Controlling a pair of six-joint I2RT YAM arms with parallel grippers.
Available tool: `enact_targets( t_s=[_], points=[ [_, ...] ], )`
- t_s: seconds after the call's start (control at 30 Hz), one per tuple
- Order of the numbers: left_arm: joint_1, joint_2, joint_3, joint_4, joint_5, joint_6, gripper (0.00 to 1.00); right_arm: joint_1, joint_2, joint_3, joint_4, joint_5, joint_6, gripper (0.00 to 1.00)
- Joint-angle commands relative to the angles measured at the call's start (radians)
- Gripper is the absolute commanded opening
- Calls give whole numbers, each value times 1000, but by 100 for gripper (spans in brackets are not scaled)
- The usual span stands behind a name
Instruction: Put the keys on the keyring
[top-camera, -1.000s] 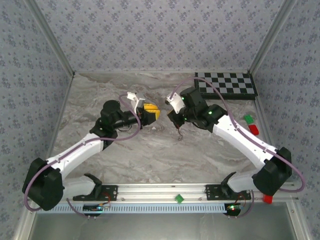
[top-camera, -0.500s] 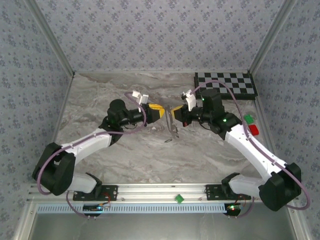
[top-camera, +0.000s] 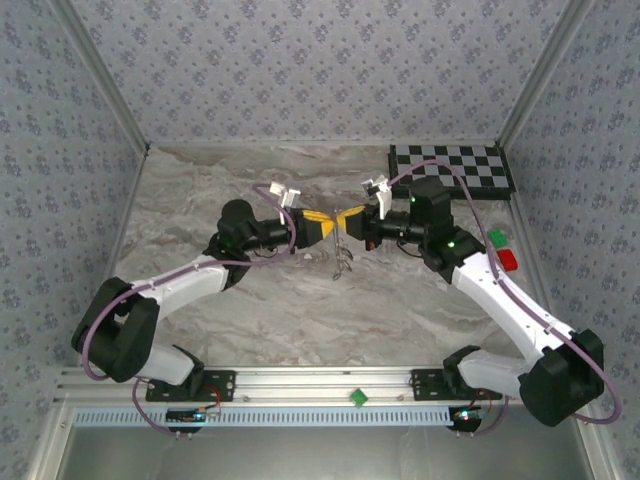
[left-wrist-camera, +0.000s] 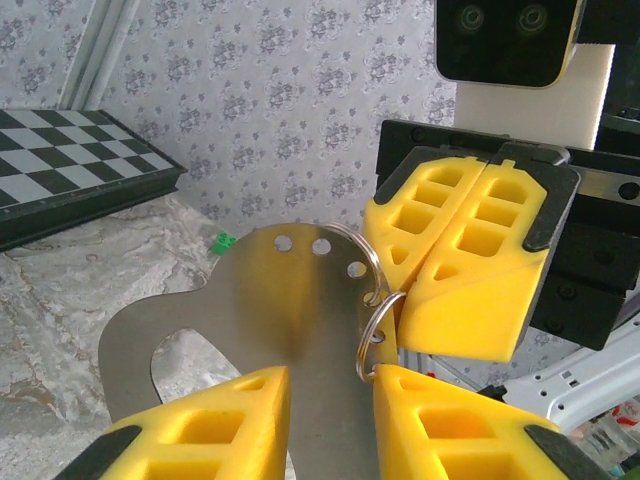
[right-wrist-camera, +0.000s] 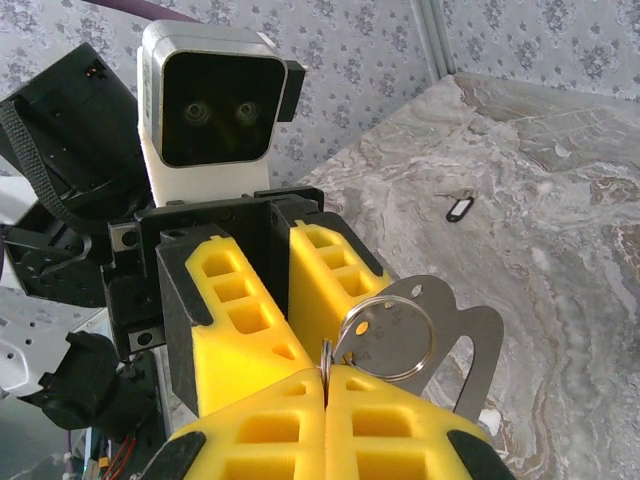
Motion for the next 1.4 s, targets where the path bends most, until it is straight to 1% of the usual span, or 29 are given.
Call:
enact_targets(
  t_s=[0.0, 0.27, 0.57, 0.73, 0.83, 0.87, 0.97, 1.07, 1.13, 1.2, 1.23, 1.27, 1.3, 1.37],
  points=[
    [-4, -9, 46, 57, 24, -11, 27, -4, -16, -7, 37, -36, 17, 0],
    [0, -56, 24, 56, 12, 8, 25, -11, -27, -23, 46, -39, 21, 0],
    [-6, -19, 60, 8, 57, 27, 25, -5, -23, -25, 60, -68, 25, 0],
    [-6, -21, 65, 7, 58, 31, 25, -2, -19, -23, 52, -81, 18, 0],
    [-7, -35, 70, -21, 59, 53, 25, 2, -18, -22, 38, -87, 8, 0],
    [-7, -37, 74, -35, 64, 63, 24, 1, -19, -24, 38, -88, 8, 0],
    [-6, -40, 79, -60, 83, 83, 15, 2, -20, -25, 34, -88, 2, 0],
    [-7, -44, 80, -81, 85, 100, 3, 2, -18, -23, 27, -95, -3, 0],
    [-6, -49, 79, -92, 77, 109, 0, 2, -15, -24, 25, -93, -5, 0],
    [-6, -57, 78, -95, 70, 114, 0, 0, -16, -27, 21, -86, -5, 0],
    [-6, -58, 78, -97, 69, 117, 0, -2, -16, -29, 21, -82, -2, 5],
    [-7, -64, 75, -94, 63, 120, 0, -3, -19, -34, 24, -77, 3, 15],
    [-7, -67, 71, -95, 55, 125, 0, -5, -23, -39, 27, -71, 10, 20],
    [-10, -77, 63, -95, 39, 140, 0, -13, -31, -54, 50, -64, 29, 23]
  ],
)
